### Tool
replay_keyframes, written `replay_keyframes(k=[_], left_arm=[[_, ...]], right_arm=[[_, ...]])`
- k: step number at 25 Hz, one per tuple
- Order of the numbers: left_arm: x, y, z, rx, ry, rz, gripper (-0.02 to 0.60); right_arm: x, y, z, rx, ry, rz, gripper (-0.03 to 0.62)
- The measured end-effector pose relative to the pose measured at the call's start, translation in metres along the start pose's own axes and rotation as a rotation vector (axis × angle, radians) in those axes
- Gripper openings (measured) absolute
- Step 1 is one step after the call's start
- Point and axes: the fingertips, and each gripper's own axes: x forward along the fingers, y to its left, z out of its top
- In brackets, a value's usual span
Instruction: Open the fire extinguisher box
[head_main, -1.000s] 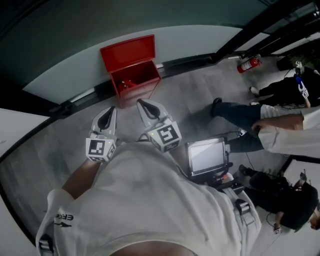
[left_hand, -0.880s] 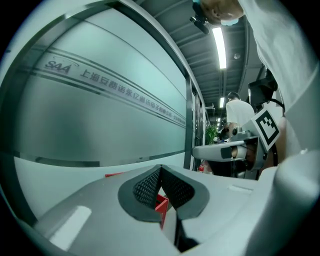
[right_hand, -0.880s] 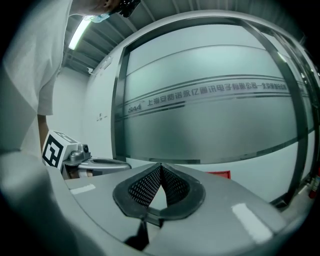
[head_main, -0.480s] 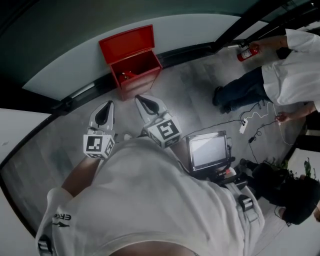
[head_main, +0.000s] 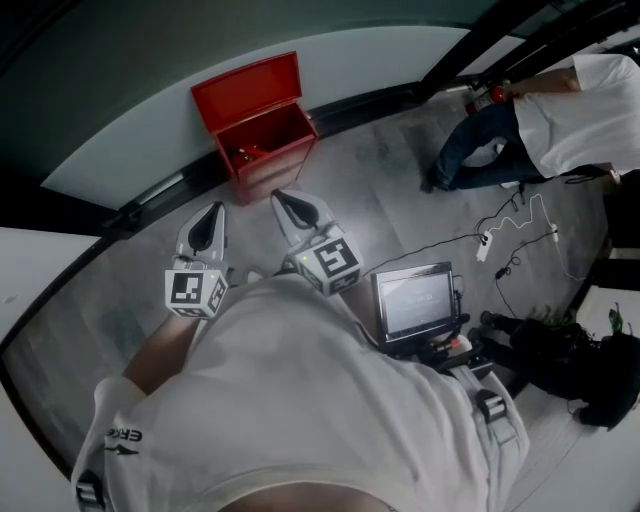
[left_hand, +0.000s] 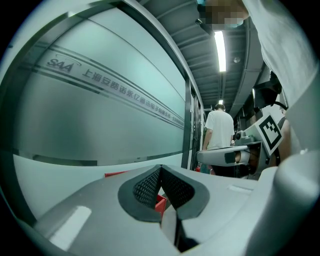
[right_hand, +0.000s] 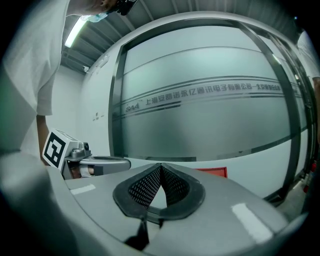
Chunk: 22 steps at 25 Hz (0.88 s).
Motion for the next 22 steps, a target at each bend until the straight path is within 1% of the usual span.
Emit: replay_keyframes(k=[4,8,17,22], left_arm=[[0.005,0.001,0.0,-0.002,0.005,-0.006,0.003],[0.009,0.001,0.001,-0.005,0.012,-0.004,0.002],[0.011,-0.001,-0.003,-0.006,0.02,-0.01,0.003],[0.008,0.001,-0.001,-0.009,0.011,-0.007,0.003]], right_arm=[[0.002,-0.007,0.0,-0.01,0.001,-0.01,0.011],[0.004,-0.009,0.007,0.012,-0.013,-0.015,0.011],[0.002,-0.014,-0.001,0.016,0.006,-0.029,0.011],[0.002,-0.012,-0.002,-0.009,-0.002,-0.026,0.012]])
